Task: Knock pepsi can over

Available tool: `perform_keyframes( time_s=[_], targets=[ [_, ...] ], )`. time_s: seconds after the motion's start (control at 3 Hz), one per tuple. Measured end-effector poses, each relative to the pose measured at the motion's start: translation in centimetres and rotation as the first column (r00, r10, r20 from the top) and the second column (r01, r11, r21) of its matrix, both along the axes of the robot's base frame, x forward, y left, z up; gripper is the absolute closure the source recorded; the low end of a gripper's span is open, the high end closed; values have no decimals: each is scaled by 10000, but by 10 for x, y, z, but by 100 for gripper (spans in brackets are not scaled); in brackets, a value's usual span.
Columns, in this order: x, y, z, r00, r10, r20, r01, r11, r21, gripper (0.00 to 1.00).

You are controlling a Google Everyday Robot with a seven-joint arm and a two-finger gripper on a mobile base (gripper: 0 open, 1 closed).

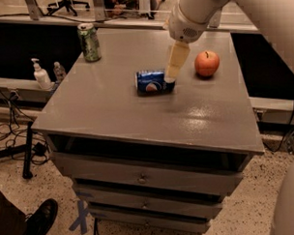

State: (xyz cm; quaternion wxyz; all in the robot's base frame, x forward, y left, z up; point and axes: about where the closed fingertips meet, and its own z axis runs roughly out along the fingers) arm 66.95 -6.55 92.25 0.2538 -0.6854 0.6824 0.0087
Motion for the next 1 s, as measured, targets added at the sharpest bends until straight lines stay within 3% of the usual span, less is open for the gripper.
perform_keyframes(
  time_s=[0.33,0.67,1.0],
  targets=[
    [-7,-32,50,9948,-320,966,223,9947,1005,0],
    [-31,-89,95,9793,-904,1811,556,9805,1887,0],
    [-31,-89,95,9794,-901,1809,553,9805,1887,0]
  ],
)
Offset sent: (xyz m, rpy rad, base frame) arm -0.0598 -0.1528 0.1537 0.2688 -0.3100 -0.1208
